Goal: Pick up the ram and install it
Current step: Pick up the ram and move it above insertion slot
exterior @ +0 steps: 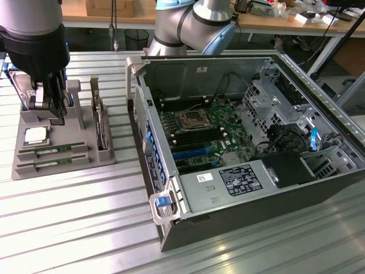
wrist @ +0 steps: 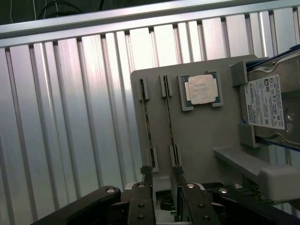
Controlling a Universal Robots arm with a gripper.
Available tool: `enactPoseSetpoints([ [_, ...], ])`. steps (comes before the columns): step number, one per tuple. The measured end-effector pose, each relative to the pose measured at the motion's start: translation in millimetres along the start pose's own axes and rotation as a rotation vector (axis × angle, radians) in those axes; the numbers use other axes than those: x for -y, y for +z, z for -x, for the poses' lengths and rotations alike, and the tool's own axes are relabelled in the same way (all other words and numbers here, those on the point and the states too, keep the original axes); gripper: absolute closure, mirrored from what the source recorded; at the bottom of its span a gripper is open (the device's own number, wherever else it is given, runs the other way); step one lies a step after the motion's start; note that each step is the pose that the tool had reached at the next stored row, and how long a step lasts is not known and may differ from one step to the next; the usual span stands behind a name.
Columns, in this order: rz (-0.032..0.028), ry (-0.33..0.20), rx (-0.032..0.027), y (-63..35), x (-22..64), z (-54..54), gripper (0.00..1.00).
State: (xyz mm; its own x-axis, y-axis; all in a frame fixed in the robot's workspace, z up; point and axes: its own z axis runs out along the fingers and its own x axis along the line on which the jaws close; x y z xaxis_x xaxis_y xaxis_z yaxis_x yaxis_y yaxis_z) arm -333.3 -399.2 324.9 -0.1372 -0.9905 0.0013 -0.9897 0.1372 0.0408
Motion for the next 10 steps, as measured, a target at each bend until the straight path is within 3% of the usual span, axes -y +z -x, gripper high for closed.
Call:
enactPoseSetpoints([
  [10, -0.0013, 0.000, -0.0089, 12.1, 0.4, 0.0, 0.70],
])
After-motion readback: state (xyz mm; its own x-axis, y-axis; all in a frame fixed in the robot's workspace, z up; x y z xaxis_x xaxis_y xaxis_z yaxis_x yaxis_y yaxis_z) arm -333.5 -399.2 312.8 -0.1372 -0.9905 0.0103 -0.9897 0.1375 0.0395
